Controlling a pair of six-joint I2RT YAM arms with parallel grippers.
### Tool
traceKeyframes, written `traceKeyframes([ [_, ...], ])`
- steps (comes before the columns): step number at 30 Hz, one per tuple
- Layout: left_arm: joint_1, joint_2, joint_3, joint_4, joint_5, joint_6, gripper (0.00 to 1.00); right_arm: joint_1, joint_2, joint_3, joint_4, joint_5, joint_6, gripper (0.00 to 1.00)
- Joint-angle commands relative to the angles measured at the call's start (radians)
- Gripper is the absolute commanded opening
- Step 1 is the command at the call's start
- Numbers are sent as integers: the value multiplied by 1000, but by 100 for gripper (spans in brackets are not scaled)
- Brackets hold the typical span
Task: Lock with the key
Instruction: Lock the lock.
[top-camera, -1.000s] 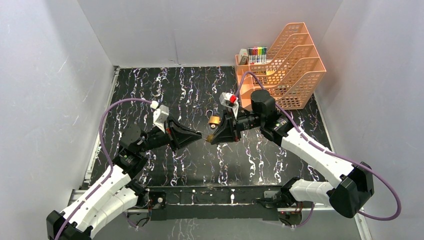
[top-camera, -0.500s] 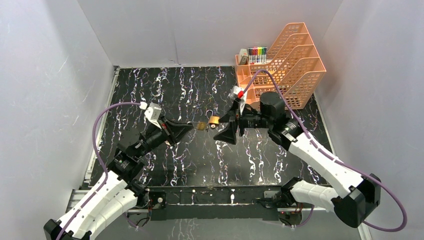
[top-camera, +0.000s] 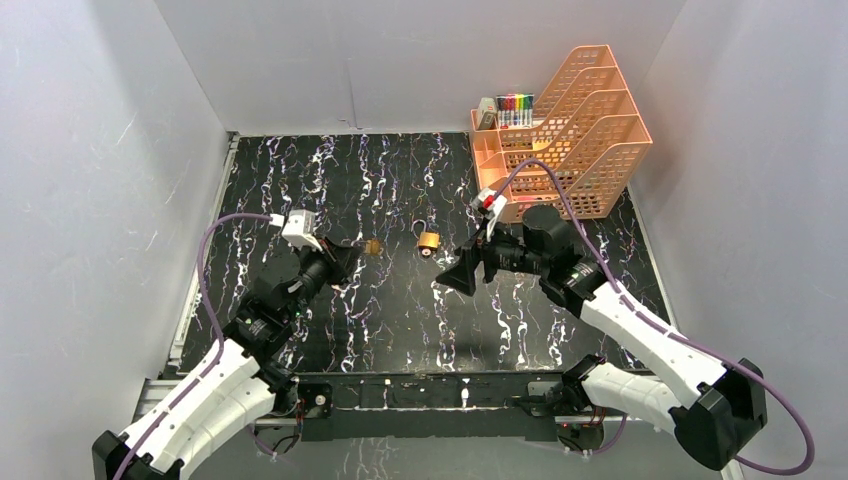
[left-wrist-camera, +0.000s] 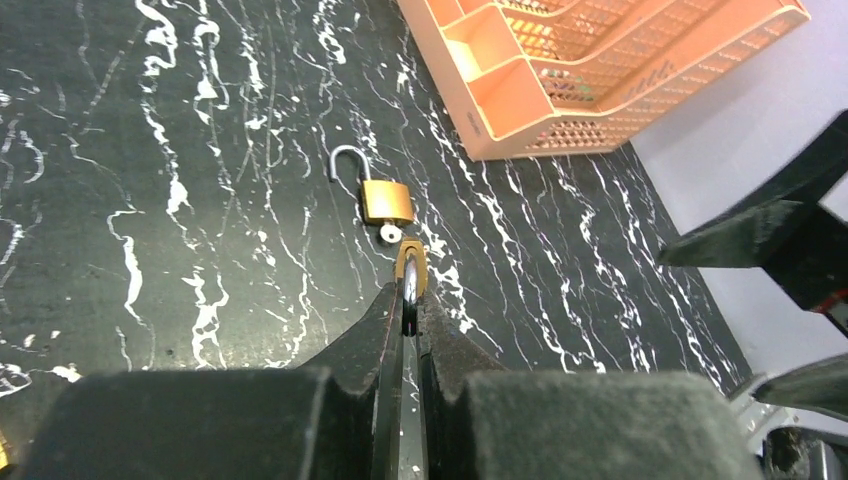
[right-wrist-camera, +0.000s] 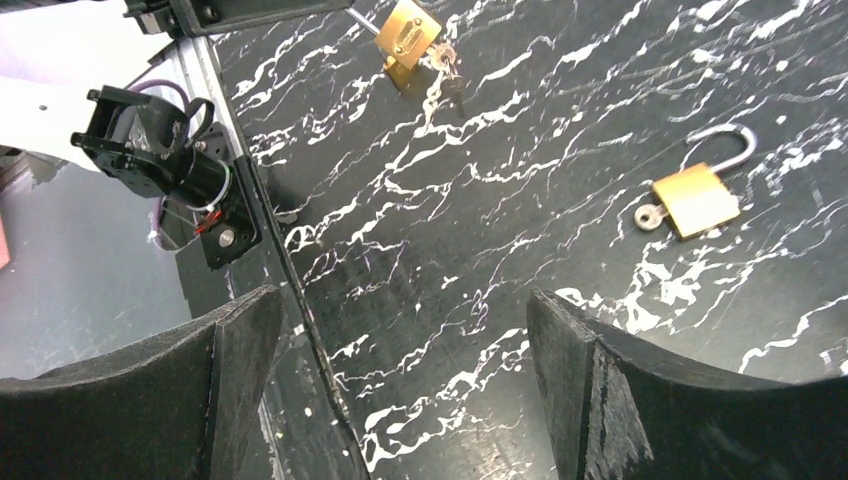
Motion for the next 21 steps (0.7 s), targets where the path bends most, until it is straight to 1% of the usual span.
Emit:
traceKeyframes([
  [1,-3,-2,-8,129,132,-5,0,5,9,-35,138,-43,29,97],
  [6,-4,-43,-15,198,329,14,0,6,-34,-68,272,-101,-28,97],
  [10,-3,-75,-16,232,470,24,0,5,-58,-99,406,-214,-55,95],
  [12,-3,-77,-17,250,529,21,0,5,-44,-96,442,-265,-55,93],
  [18,-3,-74,-26,305,603,-3,0,4,43,-44,463,-406,-37,86],
  [21,-3,-75,-27,326,617,-9,0,4,65,-23,449,-434,-34,81],
])
